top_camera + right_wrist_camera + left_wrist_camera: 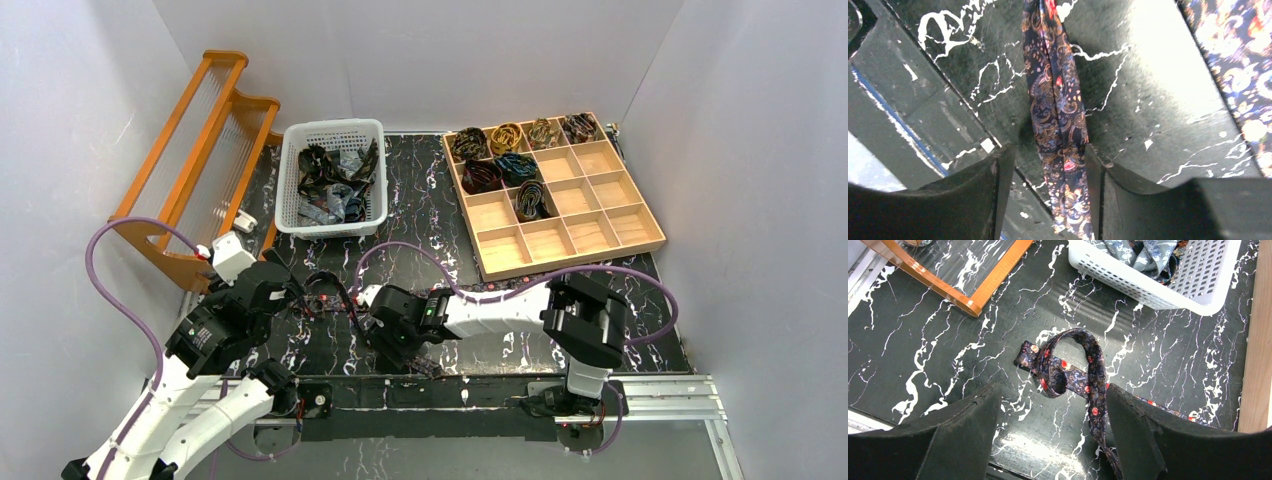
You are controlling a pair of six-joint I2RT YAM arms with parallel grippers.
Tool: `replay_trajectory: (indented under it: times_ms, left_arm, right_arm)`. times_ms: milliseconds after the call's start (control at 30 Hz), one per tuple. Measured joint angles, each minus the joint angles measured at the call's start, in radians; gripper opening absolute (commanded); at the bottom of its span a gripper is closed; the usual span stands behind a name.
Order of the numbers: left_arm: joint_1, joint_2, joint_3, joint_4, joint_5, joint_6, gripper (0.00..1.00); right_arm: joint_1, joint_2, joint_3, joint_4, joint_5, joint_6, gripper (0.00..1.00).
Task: Roll the ties
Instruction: Flatten out the tie at the center of the board.
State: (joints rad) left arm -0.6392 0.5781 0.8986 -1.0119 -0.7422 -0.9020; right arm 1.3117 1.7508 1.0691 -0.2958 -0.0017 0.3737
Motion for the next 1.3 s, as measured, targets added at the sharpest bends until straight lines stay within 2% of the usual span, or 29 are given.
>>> replay_trajectory:
  times_ms: [33, 133, 233, 300, 400, 467, 600, 667, 767, 900, 1067, 1233, 1300]
  left_arm:
    - [0.000, 0.000, 0.000, -0.003, -0.001, 0.000, 0.74]
    - [0.000, 0.000, 0.000, -0.008, -0.002, -0.001, 0.74]
    - [0.000, 0.000, 0.000, -0.007, -0.002, 0.000, 0.74]
    - [0.000, 0.003, 0.000, -0.006, 0.001, 0.001, 0.74]
    - [0.000, 0.013, 0.000, 0.003, 0.013, 0.005, 0.77]
    - [0.000, 0.026, -0.002, 0.019, 0.027, 0.008, 0.79]
    - [0.000, 0.063, -0.018, 0.058, 0.070, 0.018, 0.82]
    - [0.000, 0.085, -0.027, 0.074, 0.088, 0.021, 0.83]
    - [0.000, 0.121, -0.043, 0.103, 0.114, 0.028, 0.85]
    - [0.000, 0.145, -0.071, 0.147, 0.142, 0.042, 0.88]
    - [0.000, 0.189, -0.128, 0.220, 0.201, 0.064, 0.88]
    - [0.000, 0.288, -0.194, 0.318, 0.278, 0.065, 0.83]
    - [0.000, 0.327, -0.217, 0.364, 0.323, 0.074, 0.78]
  right_arm:
    - [0.003, 0.005, 0.000, 0.000, 0.015, -0.011, 0.51]
    - [0.011, 0.007, 0.001, -0.008, 0.066, -0.034, 0.21]
    - [0.013, 0.007, 0.001, -0.027, 0.124, -0.035, 0.07]
    - [0.010, -0.002, 0.001, -0.045, 0.142, -0.032, 0.02]
    - [-0.040, -0.071, -0.021, -0.068, 0.096, -0.028, 0.01]
    - [-0.154, -0.195, -0.083, -0.040, -0.029, -0.013, 0.01]
    - [-0.537, -0.465, -0.187, 0.053, -0.380, 0.023, 0.01]
    - [-0.662, -0.535, -0.191, 0.069, -0.560, 0.030, 0.01]
    - [-0.692, -0.579, -0.187, 0.060, -0.787, 0.026, 0.01]
    - [-0.737, -0.599, -0.178, 0.045, -0.997, 0.024, 0.01]
    - [-0.896, -0.618, -0.175, 0.052, -1.131, 0.030, 0.01]
    - [-0.944, -0.571, -0.152, -0.077, -1.098, -0.061, 0.01]
    - [-0.945, -0.545, -0.151, -0.129, -1.069, -0.089, 0.01]
